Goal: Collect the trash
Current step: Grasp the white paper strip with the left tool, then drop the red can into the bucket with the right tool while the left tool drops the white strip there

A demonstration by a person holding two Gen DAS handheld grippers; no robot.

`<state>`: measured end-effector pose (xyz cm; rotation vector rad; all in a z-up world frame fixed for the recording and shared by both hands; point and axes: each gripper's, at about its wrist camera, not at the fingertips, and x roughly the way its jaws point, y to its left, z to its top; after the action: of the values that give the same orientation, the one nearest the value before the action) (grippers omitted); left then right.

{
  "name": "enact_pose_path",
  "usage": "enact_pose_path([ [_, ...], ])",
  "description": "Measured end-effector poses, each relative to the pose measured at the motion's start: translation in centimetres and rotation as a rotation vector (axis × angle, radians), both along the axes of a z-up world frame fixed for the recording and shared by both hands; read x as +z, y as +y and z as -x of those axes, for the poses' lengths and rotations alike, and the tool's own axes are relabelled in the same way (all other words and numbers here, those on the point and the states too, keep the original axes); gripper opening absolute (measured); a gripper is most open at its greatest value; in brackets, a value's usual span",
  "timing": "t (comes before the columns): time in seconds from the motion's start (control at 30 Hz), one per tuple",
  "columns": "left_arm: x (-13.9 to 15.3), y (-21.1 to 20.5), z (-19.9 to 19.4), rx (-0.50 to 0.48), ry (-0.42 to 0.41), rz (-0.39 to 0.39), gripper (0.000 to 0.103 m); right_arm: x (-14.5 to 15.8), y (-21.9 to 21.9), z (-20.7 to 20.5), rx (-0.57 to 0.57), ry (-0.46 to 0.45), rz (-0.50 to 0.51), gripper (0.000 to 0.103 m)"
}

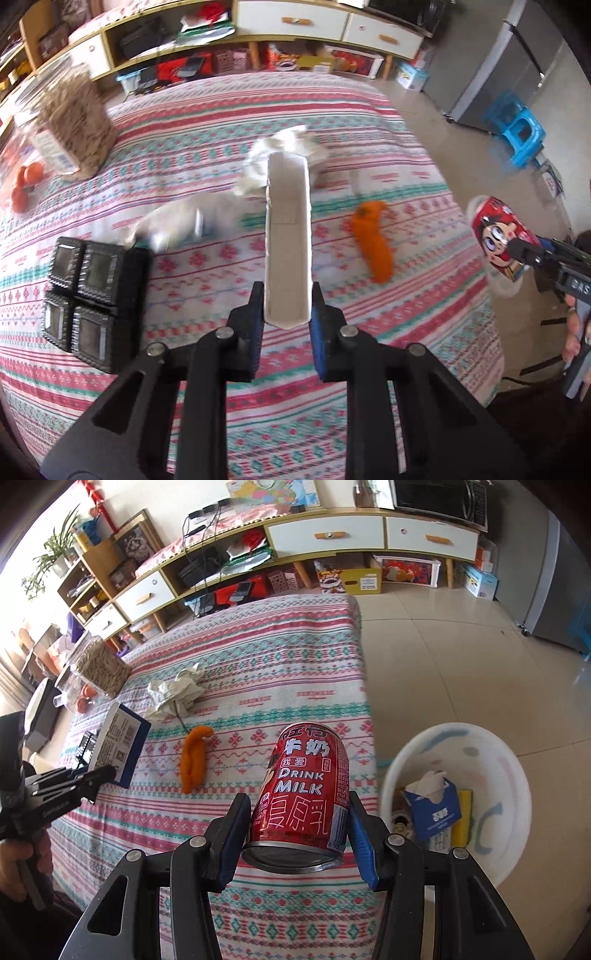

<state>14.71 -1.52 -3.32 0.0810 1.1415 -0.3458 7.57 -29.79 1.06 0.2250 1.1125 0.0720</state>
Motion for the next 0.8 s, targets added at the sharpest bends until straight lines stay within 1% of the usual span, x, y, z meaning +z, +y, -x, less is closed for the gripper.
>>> enact_pose_path([
  [0.3, 0.6, -5.1, 1.1, -0.09, 0.0, 0.041, 0.024, 0.2, -4.2, 1.8, -0.074, 0.001, 0.005, 0.052],
  [0.47, 0.9, -8.2, 1.9, -0.149, -0.008, 0.037, 0.024, -0.1, -7.7, 3.0, -0.135, 0.015, 0.011, 0.052],
  [0.57, 1.1, -10.0, 2.2, -0.168, -0.002, 0.053, 0.024, -0.4, -9.8, 3.6, -0.175, 0.024, 0.012, 0.052],
  [0.67, 0.9, -12.3, 2.5, -0.198, 0.013, 0.075, 0.024, -0.6, -11.8, 4.2, -0.212, 0.033, 0.011, 0.052],
  [0.8, 0.4, -16.4, 2.8, -0.251, 0.029, 0.087, 0.024, -1.1, -13.8, 4.9, -0.242, 0.046, 0.009, 0.052],
])
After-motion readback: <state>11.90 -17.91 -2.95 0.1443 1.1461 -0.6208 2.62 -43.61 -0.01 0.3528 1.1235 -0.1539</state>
